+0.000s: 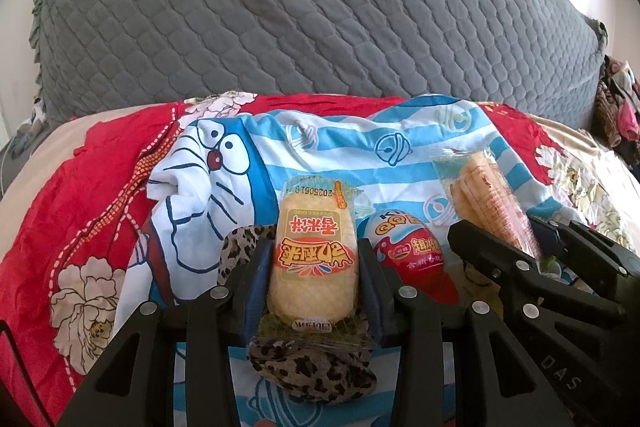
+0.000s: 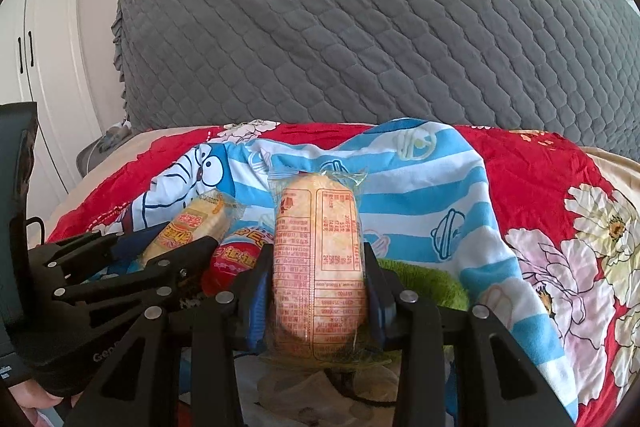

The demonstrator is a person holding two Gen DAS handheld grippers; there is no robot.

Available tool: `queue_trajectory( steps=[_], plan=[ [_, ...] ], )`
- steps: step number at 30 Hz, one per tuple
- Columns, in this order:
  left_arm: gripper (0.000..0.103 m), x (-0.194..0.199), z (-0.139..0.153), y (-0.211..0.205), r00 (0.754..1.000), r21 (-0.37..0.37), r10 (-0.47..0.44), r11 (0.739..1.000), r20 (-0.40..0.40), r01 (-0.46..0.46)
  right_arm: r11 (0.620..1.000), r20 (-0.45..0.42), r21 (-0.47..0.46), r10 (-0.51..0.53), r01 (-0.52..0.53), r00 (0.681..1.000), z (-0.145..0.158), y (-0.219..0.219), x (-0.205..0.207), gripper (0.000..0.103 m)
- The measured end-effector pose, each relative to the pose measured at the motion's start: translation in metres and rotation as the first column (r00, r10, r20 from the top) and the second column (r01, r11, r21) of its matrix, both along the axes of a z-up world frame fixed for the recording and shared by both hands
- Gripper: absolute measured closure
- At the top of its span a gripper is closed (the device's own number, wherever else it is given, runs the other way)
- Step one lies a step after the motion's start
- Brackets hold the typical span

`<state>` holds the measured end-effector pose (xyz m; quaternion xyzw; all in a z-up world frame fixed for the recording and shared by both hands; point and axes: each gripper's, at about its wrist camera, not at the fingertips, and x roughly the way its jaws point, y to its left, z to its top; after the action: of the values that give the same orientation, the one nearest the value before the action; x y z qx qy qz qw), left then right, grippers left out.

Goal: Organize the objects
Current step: 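Lower the yellow bar onto the shirt while the right tool lowers the pink bar beside it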

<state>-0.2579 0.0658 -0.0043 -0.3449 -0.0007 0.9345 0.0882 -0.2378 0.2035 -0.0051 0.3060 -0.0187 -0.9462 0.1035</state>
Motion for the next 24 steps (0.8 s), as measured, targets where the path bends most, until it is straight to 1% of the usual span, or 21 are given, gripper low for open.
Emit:
queue_trajectory(
  steps=[12, 24],
  plan=[
    [0.061, -0.0010, -0.0042, 0.0014, 1.000, -0.001, 0.001, 1.000, 0.007, -0.001, 1.000, 0.037, 0.004, -0.008, 0.007, 0.999, -0.0071, 0.0006, -0.0044, 0.063],
    [0.060, -0.0024, -0.0068, 0.0022, 1.000, -0.003, 0.004, 1.000, 0.012, -0.004, 1.000, 0.052, 0.000, -0.015, 0.015, 0.999, -0.0090, 0.0019, -0.0057, 0.061]
  ],
)
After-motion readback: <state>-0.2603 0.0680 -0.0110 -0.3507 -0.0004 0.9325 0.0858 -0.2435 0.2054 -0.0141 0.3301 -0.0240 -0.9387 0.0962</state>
